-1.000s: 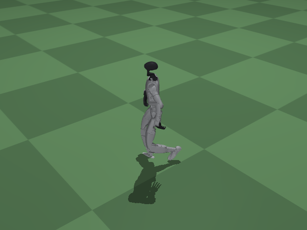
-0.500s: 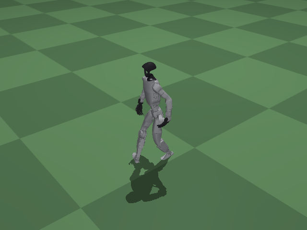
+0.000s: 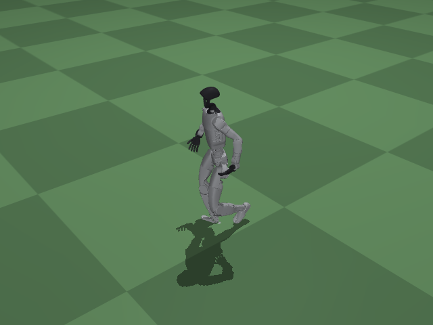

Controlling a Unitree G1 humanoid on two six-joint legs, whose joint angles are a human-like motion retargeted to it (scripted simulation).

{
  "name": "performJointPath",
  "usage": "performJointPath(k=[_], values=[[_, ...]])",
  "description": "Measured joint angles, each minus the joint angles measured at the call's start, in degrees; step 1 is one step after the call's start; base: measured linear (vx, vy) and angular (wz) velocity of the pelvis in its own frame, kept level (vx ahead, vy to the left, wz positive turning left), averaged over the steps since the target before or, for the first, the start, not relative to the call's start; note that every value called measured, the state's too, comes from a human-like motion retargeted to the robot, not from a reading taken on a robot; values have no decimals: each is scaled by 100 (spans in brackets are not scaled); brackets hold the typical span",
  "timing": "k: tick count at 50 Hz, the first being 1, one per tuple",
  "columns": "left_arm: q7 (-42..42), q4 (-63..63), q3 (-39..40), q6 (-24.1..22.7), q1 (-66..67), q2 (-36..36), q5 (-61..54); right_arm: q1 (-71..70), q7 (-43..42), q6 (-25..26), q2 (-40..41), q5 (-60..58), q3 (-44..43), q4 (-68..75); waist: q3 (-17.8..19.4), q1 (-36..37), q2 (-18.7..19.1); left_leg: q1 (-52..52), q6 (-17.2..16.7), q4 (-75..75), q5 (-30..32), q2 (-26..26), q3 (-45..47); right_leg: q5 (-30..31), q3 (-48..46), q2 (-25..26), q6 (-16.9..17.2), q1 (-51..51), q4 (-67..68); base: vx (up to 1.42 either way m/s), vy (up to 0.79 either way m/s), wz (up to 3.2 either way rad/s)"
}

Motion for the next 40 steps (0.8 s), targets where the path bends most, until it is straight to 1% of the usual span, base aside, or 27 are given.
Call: performJointPath(k=[5, 10, 12, 15, 17, 18, 20, 23, 25, 28, 30, 32, 33, 34, 35, 37, 38, 40], values=[[313, -155, 226, -300, -281, 340, 27, 37, -297, -40, 112, 457, 85, -583, -78, -122, 212, 321, 69, -894, -393, -172, -567, 572, 257, 263, 60, 45, -628, -14, 7, -14], [799, -350, 332, -667, -760, 563, 127, -78, -627, -263, 230, 280, 77, -597, -117, -306, 516, 949, 146, -2696, -830, -623, -985, 1204, 345, 482, 188, 48, -1372, -23, 10, 1], [1035, -309, 330, -849, -1100, 605, 279, -264, -773, -410, 310, -40, 114, -368, -117, -411, 490, 1099, 283, -3512, -977, -914, -958, 1418, 336, 362, 278, -71, -1550, -32, 11, 34], [1440, -90, 300, -1141, -1689, 625, 648, -648, -935, -599, 497, -724, 236, 193, -160, -569, 256, 1195, 567, -4734, -978, -1439, -766, 1794, 364, -5, 487, -376, -1737, -37, 12, 59], [1662, 118, 247, -1250, -2012, 614, 899, -882, -1023, -682, 649, -1311, 364, 650, -115, -654, 176, 1200, 616, -5108, -890, -1582, -743, 2022, 975, -62, 902, -622, -1710, -39, 15, 88], [1757, 238, 202, -1286, -2157, 602, 1041, -998, -1042, -709, 729, -1619, 433, 890, -78, -704, 156, 1183, 612, -5200, -833, -1622, -794, 1907, 1544, -40, 1128, -743, -1674, -39, 14, 91], [1894, 481, 98, -1307, -2379, 580, 1308, -1214, -1080, -749, 837, -2226, 585, 1343, -14, -722, 114, 1131, 594, -5260, -769, -1655, -833, 1658, 2142, -78, 1332, -899, -1474, -38, 10, 60], [1976, 923, -112, -1245, -2663, 504, 1725, -1636, -1067, -814, 967, -3166, 805, 2071, 55, -692, -10, 1131, 604, -5430, -617, -1801, -866, 1338, 2296, -351, 1354, -1086, -735, -32, 5, 36], [1925, 1209, -264, -1158, -2782, 433, 1973, -1907, -1068, -875, 1019, -3695, 930, 2493, 94, -698, -123, 1188, 632, -5561, -512, -1956, -935, 1051, 2438, -629, 1318, -1190, 85, -26, 2, 54], [1732, 1554, -446, -998, -2834, 326, 2298, -2237, -1069, -981, 1029, -4311, 1083, 2897, 166, -746, -380, 1368, 727, -5770, -367, -2331, -1079, 576, 2773, -1154, 1231, -1177, 1480, -19, 0, 65], [1542, 1719, -550, -896, -2821, 287, 2492, -2409, -1068, -1063, 988, -4658, 1185, 3013, 202, -776, -591, 1513, 798, -5934, -250, -2608, -1167, 322, 3025, -1481, 1196, -1025, 2177, -15, -2, 61], [1338, 1820, -625, -813, -2785, 307, 2719, -2566, -1054, -1164, 895, -5004, 1311, 2980, 242, -794, -807, 1775, 873, -6308, -32, -2877, -1259, 164, 3258, -1721, 1216, -717, 2482, -9, -4, 51], [1195, 1864, -625, -772, -2786, 342, 2854, -2673, -1042, -1214, 823, -5203, 1385, 2917, 327, -818, -926, 2203, 920, -6969, 293, -3056, -1347, 97, 3366, -1819, 1258, -441, 2470, -6, -6, 41], [1108, 1882, -673, -749, -2759, 380, 2983, -2743, -1039, -1268, 753, -5368, 1474, 2835, 340, -809, -1032, 2348, 942, -7175, 424, -3165, -1378, 46, 3481, -1881, 1289, -254, 2422, -7, -8, 30], [1049, 1888, -745, -736, -2716, 421, 3109, -2792, -1040, -1325, 684, -5514, 1571, 2744, 317, -783, -1132, 2352, 951, -7153, 458, -3240, -1381, 4, 3600, -1925, 1314, -112, 2355, -6, -10, 13], [877, 1868, -782, -723, -2690, 587, 3463, -2933, -995, -1414, 474, -5869, 1761, 2402, 306, -733, -1091, 2529, 945, -7355, 565, -3142, -1440, 2, 3621, -1668, 1315, 385, 1730, -4, -11, 4], [848, 1865, -851, -730, -2666, 649, 3601, -2984, -984, -1473, 394, -6002, 1870, 2279, 282, -712, -1161, 2499, 934, -7267, 569, -3184, -1438, -75, 3715, -1666, 1318, 492, 1572, -3, -13, 0], [747, 1840, -827, -757, -2651, 835, 3969, -3155, -908, -1530, 134, -6265, 2059, 1868, 242, -661, -939, 2396, 864, -7004, 414, -2837, -1465, -36, 3598, -1171, 1185, 981, 652, -1, -15, -11]])
